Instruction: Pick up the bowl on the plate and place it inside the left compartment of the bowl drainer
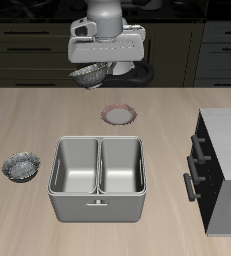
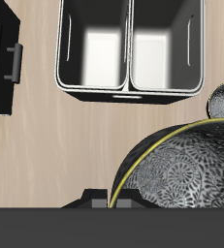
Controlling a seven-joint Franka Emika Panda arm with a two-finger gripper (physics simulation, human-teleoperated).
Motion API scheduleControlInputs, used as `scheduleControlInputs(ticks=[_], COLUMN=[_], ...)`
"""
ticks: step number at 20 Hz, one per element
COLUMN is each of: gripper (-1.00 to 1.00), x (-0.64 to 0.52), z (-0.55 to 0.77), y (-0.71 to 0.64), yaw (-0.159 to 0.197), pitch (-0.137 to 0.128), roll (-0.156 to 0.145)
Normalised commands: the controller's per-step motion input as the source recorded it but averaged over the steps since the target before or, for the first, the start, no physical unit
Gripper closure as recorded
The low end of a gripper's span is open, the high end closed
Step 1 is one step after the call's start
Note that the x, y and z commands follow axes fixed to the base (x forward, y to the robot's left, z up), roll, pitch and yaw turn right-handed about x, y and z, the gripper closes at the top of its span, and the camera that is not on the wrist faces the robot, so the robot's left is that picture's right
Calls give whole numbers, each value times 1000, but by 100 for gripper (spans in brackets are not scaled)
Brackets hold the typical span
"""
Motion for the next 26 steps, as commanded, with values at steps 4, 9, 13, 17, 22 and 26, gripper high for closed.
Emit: scheduleControlInputs(ticks=[4,9,13,17,22,26], gripper=[100,100,100,100,100,100], x=[344,327,286,308,276,215], z=[16,50,85,66,37,95], y=[-159,-98,-114,-53,118,178], yaw=[12,13,0,7,30,25], pitch=[32,19,10,3,0,-14], roll=[-9,-7,-5,-10,28,32])
